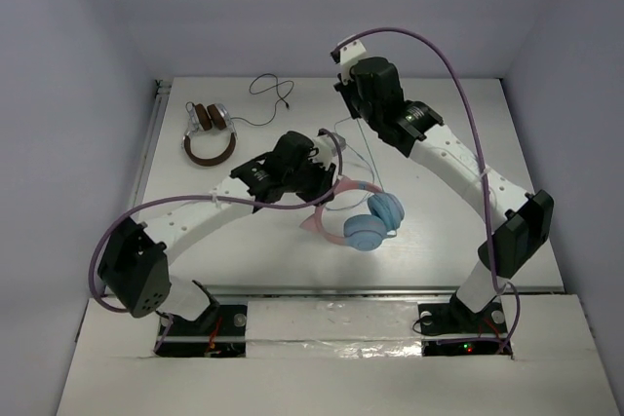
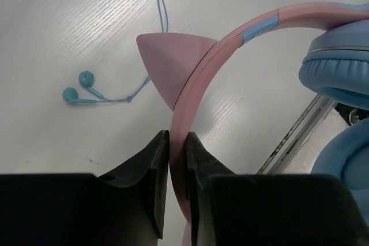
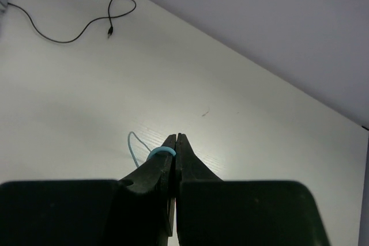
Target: Wrap the headphones
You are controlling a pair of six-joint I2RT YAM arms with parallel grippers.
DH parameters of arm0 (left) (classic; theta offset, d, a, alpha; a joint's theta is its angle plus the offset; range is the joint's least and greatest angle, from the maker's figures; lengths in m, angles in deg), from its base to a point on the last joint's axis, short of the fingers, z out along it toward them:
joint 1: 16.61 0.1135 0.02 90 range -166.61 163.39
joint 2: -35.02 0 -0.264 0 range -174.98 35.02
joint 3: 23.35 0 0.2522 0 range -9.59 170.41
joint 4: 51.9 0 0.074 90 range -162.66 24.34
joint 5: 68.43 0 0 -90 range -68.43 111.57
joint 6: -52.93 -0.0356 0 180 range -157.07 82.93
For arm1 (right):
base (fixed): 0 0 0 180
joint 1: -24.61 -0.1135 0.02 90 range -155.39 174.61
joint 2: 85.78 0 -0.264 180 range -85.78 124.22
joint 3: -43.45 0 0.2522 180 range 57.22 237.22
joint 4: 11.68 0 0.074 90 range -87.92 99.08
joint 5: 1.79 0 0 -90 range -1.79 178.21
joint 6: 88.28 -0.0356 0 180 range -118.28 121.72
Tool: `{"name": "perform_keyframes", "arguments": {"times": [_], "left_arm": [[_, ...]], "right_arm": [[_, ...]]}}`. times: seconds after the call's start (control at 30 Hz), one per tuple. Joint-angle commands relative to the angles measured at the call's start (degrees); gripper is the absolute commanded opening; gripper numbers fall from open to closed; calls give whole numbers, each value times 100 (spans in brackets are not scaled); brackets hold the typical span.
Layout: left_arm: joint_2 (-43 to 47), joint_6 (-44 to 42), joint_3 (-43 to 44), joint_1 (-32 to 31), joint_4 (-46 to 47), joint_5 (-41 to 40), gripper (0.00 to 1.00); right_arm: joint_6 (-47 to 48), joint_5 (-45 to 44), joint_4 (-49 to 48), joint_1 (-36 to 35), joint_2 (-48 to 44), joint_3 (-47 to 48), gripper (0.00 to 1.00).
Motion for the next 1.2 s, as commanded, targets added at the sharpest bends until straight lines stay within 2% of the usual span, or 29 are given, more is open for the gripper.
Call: {"name": "perform_keyframes", "arguments": {"times": [0.0,0.23,0.57,0.83,1.03,1.13,1.17], "left_arm": [[686,149,-145,-101,686,602,0],[1275,605,-576,-101,1705,753,0],[1864,1230,-972,-101,3331,454,0],[2532,1327,-1280,-101,3641,-223,0],[2893,1590,-1420,-101,3728,-741,0],[3016,1783,-1455,-101,3851,-961,0],[3025,1836,-1473,-101,3930,-961,0]], "right_arm": [[-269,256,-353,176,-82,-113,0],[-708,643,-344,299,-82,-639,0],[-1665,969,-687,352,-802,-1772,0],[-2255,801,-1135,703,-1575,-2547,0],[-2510,1469,-1819,844,-1980,-3223,0],[-2572,2066,-2145,897,-2182,-3443,0],[-2633,2511,-2233,897,-2217,-3601,0]]}}
